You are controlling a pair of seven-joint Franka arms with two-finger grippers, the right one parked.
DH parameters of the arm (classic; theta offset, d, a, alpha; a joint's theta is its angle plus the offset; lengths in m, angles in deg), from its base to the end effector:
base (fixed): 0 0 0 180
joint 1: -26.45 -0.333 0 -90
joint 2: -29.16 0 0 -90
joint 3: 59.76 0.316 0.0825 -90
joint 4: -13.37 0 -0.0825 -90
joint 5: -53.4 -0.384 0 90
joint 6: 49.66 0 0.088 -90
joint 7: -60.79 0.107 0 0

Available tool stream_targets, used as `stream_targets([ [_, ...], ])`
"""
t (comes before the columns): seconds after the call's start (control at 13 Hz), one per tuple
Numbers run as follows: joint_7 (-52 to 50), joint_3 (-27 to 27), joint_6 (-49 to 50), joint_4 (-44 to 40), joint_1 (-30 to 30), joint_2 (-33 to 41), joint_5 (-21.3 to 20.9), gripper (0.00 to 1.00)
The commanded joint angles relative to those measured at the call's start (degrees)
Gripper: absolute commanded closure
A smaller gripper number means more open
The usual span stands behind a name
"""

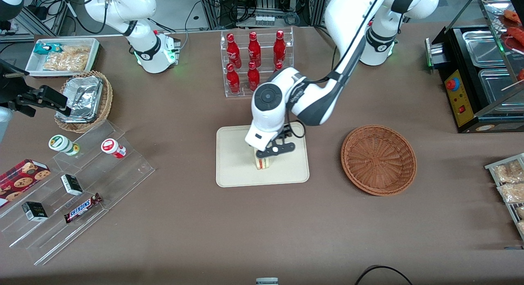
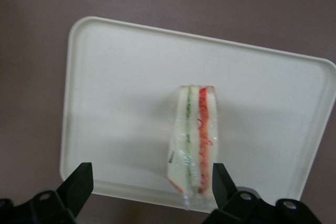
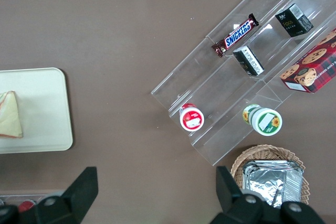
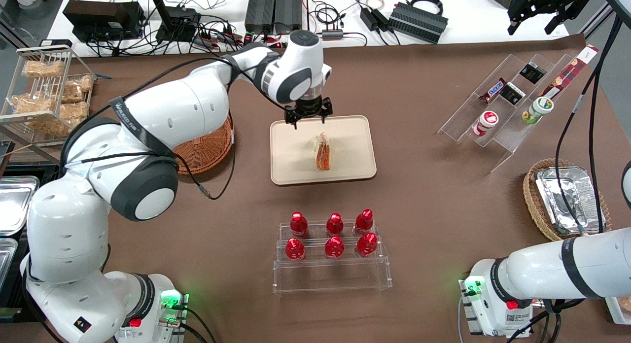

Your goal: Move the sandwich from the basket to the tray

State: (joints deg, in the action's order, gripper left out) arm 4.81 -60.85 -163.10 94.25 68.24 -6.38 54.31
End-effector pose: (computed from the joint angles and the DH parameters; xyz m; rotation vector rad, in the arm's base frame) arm 0.5241 -0.4845 0.3338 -3.0955 -0.3710 0.0829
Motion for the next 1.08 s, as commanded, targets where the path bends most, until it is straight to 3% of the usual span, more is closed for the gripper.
stream_targets([
  [0.0, 0.61, 0.03, 7.67, 2.27, -4.24, 5.99, 0.06, 0.00],
  [0.38, 2.18, -0.05, 19.30, 4.46, -12.06, 10.84, -0.46, 0.00],
  [1.0, 24.57, -0.14, 25.29, 7.79, -27.44, 18.74, -0.21, 0.00],
])
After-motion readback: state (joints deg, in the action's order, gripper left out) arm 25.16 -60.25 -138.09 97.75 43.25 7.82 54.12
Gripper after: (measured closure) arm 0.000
